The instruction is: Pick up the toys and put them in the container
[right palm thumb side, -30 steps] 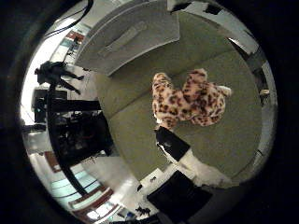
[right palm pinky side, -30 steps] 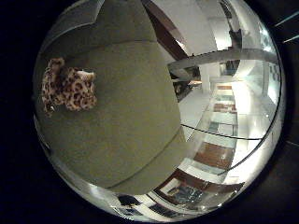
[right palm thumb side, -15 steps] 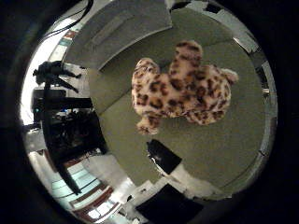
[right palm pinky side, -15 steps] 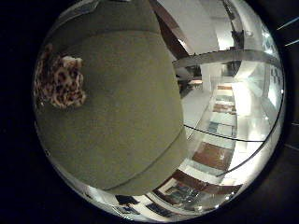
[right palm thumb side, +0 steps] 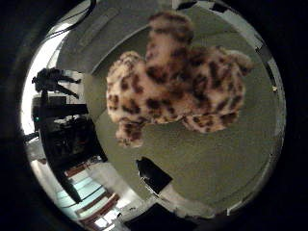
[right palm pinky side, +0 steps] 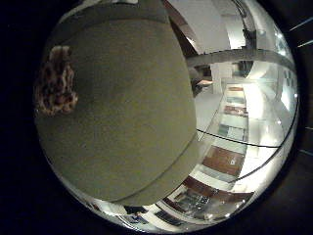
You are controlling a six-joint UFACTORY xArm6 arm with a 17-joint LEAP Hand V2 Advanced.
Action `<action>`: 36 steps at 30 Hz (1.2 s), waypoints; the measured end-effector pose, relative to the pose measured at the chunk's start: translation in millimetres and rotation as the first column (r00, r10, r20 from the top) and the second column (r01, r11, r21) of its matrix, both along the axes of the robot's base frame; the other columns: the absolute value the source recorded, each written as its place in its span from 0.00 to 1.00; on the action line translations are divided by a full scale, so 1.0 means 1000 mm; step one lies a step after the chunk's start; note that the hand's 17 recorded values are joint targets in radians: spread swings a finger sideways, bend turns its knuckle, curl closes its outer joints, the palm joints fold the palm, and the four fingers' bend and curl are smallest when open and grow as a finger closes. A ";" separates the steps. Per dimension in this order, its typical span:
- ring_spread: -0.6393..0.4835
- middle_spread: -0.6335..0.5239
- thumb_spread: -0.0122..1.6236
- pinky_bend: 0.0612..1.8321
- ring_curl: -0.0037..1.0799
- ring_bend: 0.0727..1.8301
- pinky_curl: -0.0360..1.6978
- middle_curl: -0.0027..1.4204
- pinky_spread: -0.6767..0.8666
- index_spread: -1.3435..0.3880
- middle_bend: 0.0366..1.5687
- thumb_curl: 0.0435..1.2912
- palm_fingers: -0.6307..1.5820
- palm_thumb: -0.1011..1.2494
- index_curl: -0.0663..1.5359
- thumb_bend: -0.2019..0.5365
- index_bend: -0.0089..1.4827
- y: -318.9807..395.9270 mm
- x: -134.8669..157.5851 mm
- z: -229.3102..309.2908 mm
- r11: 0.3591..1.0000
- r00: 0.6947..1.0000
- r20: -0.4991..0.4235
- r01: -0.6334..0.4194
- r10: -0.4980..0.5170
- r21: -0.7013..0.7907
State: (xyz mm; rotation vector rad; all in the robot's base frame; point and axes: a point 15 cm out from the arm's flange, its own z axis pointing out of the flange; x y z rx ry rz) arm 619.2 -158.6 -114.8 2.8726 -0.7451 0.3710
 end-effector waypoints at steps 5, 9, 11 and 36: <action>0.64 0.53 0.58 0.31 0.24 0.19 0.14 0.23 0.62 0.53 0.10 0.20 0.29 0.35 0.22 0.23 0.11 -0.018 -0.003 -0.019 0.997 0.998 -0.050 0.035 -0.038 -0.065; 0.64 0.53 0.58 0.30 0.23 0.18 0.12 0.23 0.62 0.54 0.11 0.19 0.31 0.35 0.23 0.23 0.13 -0.024 -0.007 -0.028 0.996 0.997 -0.058 0.039 -0.044 -0.082; 0.61 0.51 0.58 0.28 0.24 0.19 0.11 0.23 0.62 0.54 0.11 0.20 0.35 0.36 0.23 0.24 0.13 -0.023 -0.008 -0.029 0.996 0.997 -0.058 0.041 -0.046 -0.081; 0.36 0.39 0.67 0.80 0.67 0.71 0.34 0.60 0.30 0.60 0.78 0.26 0.80 0.79 0.60 0.27 0.71 -0.071 -0.051 0.029 0.999 0.996 0.071 0.051 -0.051 0.001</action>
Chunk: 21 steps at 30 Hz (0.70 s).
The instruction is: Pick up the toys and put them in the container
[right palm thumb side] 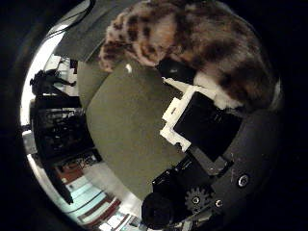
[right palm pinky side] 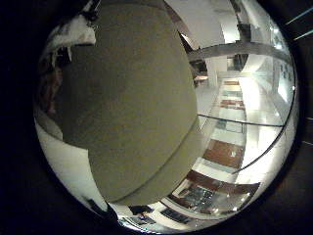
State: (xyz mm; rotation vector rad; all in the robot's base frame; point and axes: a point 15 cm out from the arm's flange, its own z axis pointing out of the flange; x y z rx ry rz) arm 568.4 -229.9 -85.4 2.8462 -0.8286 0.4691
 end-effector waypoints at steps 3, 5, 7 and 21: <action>0.36 0.40 0.67 0.81 0.69 0.72 0.36 0.60 0.31 0.61 0.80 0.27 0.79 0.82 0.60 0.26 0.73 0.000 -0.001 0.021 1.000 1.000 0.016 -0.001 0.001 -0.006; 0.35 0.41 0.68 0.81 0.70 0.72 0.37 0.59 0.32 0.62 0.81 0.29 0.79 0.83 0.60 0.26 0.74 0.001 -0.002 0.033 1.000 1.000 0.023 -0.001 0.002 -0.010; 0.35 0.41 0.68 0.81 0.72 0.71 0.39 0.59 0.32 0.63 0.82 0.30 0.79 0.83 0.59 0.26 0.75 0.001 -0.003 0.049 1.000 0.999 0.036 0.001 -0.001 -0.016; 0.35 0.44 0.66 0.79 0.78 0.70 0.43 0.55 0.33 0.64 0.85 0.37 0.79 0.85 0.57 0.25 0.77 0.031 -0.009 0.203 0.996 0.993 0.115 0.030 -0.020 -0.083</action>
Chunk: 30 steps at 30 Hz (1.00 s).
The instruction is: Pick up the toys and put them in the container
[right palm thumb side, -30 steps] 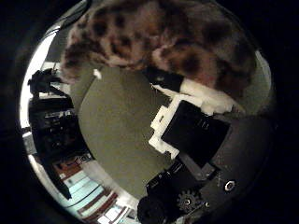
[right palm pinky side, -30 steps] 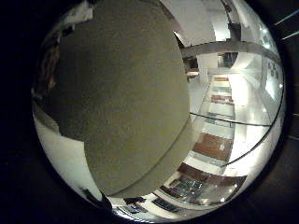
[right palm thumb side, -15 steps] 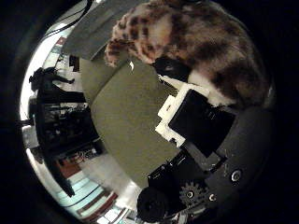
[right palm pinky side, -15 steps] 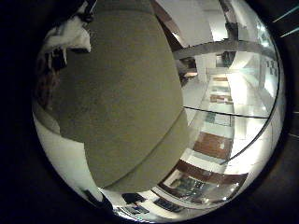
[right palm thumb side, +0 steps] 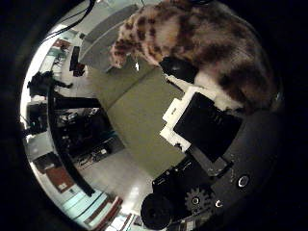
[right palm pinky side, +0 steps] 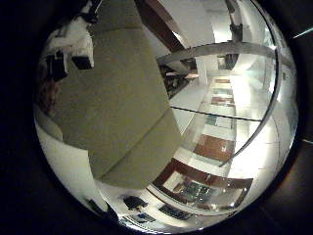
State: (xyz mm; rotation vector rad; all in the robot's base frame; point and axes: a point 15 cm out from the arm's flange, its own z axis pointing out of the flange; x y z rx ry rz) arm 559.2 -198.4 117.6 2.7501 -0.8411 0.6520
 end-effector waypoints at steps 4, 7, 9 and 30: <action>0.35 0.44 0.66 0.79 0.79 0.69 0.44 0.55 0.32 0.64 0.86 0.38 0.79 0.85 0.57 0.25 0.78 0.020 -0.006 0.039 1.000 1.000 0.016 0.010 -0.010 0.010; 0.35 0.44 0.66 0.78 0.80 0.69 0.45 0.54 0.32 0.64 0.86 0.39 0.79 0.85 0.56 0.26 0.78 0.036 -0.016 0.056 0.998 1.000 -0.005 0.029 -0.029 0.054; 0.35 0.44 0.66 0.78 0.80 0.69 0.45 0.54 0.32 0.64 0.86 0.39 0.79 0.85 0.56 0.25 0.78 0.049 -0.023 0.062 0.994 0.999 -0.033 0.045 -0.042 0.099; 0.34 0.44 0.63 0.76 0.82 0.68 0.49 0.52 0.32 0.65 0.87 0.42 0.80 0.87 0.54 0.25 0.80 0.266 -0.057 0.127 0.936 0.988 -0.090 -0.087 0.125 0.341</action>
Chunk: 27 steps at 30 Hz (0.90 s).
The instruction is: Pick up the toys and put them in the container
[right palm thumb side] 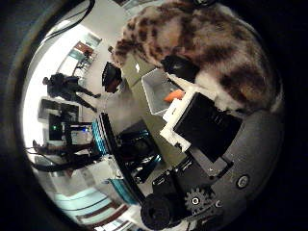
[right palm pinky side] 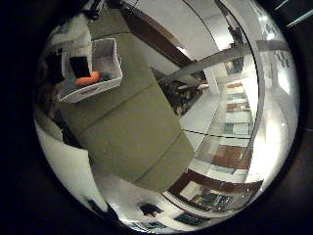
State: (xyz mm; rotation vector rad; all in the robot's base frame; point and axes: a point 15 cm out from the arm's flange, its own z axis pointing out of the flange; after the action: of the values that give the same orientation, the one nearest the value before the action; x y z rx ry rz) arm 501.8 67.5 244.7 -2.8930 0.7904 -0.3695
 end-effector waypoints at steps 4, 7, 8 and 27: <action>0.34 0.44 0.63 0.76 0.83 0.68 0.49 0.52 0.32 0.65 0.87 0.43 0.80 0.87 0.54 0.25 0.80 0.030 -0.005 -0.006 1.000 1.000 -0.011 -0.023 0.023 0.009; 0.34 0.44 0.63 0.75 0.83 0.68 0.49 0.52 0.31 0.65 0.87 0.43 0.80 0.87 0.54 0.26 0.80 0.054 -0.011 -0.010 0.999 0.999 -0.016 -0.047 0.047 0.014; 0.34 0.44 0.63 0.75 0.83 0.68 0.50 0.52 0.31 0.65 0.87 0.43 0.80 0.87 0.54 0.25 0.80 0.060 -0.012 -0.013 0.999 0.998 -0.021 -0.051 0.052 0.015; 0.34 0.44 0.62 0.75 0.84 0.68 0.51 0.52 0.31 0.65 0.88 0.45 0.79 0.87 0.54 0.25 0.80 0.116 -0.013 -0.090 0.996 0.993 -0.085 -0.085 0.086 0.015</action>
State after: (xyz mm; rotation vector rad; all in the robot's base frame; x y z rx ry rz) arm 488.6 183.5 154.5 -2.9375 0.6746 -0.2334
